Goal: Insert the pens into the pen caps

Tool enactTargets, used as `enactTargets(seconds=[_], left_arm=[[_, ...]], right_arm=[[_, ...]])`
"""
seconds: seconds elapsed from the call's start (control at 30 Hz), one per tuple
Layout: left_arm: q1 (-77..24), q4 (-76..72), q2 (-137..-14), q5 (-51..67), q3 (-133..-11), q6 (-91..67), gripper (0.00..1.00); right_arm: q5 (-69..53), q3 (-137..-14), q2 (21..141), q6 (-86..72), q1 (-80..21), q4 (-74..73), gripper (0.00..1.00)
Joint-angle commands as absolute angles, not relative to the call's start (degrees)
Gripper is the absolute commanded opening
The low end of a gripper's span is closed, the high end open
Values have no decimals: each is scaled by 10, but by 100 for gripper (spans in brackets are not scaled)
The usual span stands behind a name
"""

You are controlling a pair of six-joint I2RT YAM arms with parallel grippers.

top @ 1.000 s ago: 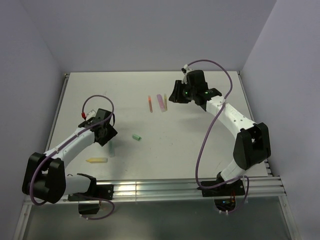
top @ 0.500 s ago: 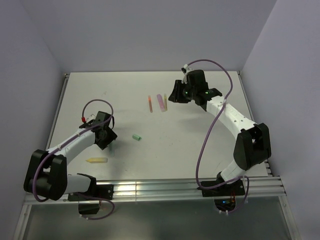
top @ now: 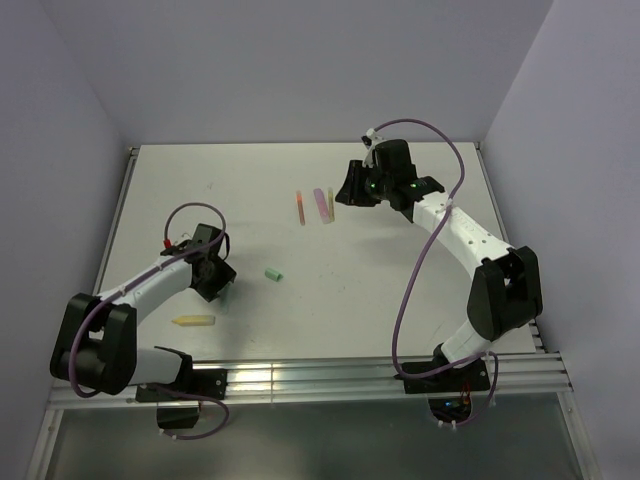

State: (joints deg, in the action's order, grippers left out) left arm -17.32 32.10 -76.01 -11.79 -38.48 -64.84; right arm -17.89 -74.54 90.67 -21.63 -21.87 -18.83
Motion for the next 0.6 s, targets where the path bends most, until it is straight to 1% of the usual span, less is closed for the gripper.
enactTargets(seconds=[0.0, 0.23, 0.57], left_arm=[[-171, 308, -772, -104, -384, -666, 54], [-171, 303, -791, -95, -388, -657, 52], [-171, 300, -793, -88, -395, -657, 42]], right_arm=[[-190, -742, 882, -218, -220, -166, 40], [-196, -741, 882, -218, -220, -163, 38], [-202, -740, 884, -221, -221, -159, 35]])
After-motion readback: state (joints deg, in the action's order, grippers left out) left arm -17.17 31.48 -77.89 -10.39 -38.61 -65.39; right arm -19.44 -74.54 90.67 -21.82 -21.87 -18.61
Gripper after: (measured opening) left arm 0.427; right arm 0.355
